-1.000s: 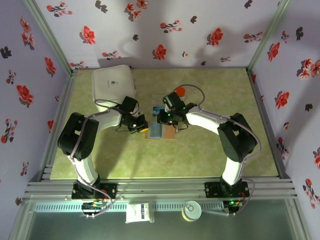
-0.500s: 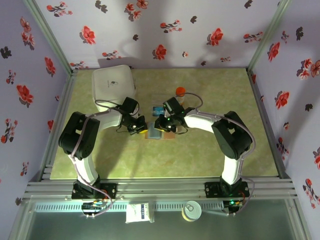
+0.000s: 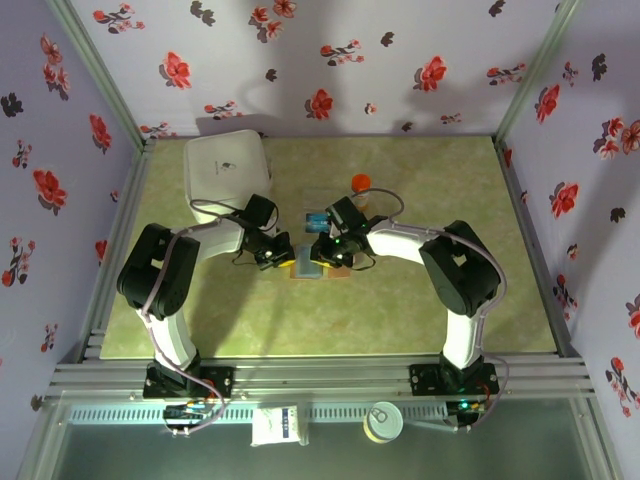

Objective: Take the credit cards out of the card holder

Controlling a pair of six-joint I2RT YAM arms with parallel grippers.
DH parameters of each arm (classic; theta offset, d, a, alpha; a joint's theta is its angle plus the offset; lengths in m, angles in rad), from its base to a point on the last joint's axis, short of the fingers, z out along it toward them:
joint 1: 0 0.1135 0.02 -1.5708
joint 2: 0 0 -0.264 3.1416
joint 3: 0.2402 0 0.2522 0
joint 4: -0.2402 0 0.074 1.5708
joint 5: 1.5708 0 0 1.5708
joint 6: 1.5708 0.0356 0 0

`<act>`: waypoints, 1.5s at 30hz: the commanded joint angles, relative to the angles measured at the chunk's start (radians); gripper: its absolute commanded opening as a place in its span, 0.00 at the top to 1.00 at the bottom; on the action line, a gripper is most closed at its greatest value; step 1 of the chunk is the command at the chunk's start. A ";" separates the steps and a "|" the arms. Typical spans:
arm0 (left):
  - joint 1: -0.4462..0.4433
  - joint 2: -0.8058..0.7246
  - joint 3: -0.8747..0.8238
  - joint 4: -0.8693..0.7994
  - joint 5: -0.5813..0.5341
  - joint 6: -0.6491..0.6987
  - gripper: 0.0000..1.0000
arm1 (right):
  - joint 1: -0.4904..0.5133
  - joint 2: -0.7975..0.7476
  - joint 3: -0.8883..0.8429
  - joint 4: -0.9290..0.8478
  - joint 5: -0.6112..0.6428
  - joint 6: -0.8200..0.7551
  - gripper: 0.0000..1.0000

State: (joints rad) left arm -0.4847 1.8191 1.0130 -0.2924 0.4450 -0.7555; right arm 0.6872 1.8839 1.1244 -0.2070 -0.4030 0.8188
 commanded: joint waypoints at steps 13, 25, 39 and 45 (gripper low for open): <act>-0.005 0.031 0.010 -0.037 -0.020 0.023 0.99 | -0.031 -0.026 -0.021 -0.046 0.038 -0.022 0.78; -0.003 0.027 0.025 -0.043 -0.022 0.024 0.99 | -0.040 -0.036 -0.044 -0.033 0.039 -0.020 0.82; -0.016 -0.075 0.042 0.014 0.047 -0.041 0.82 | -0.044 -0.038 -0.067 -0.010 0.031 -0.013 0.84; -0.048 -0.049 0.049 0.064 0.077 -0.073 0.67 | -0.044 -0.038 -0.074 0.001 0.026 -0.006 0.84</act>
State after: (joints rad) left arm -0.5186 1.7657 1.0370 -0.2569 0.4854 -0.8078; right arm 0.6476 1.8706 1.0710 -0.2012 -0.3855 0.8127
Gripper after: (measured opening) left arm 0.326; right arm 0.163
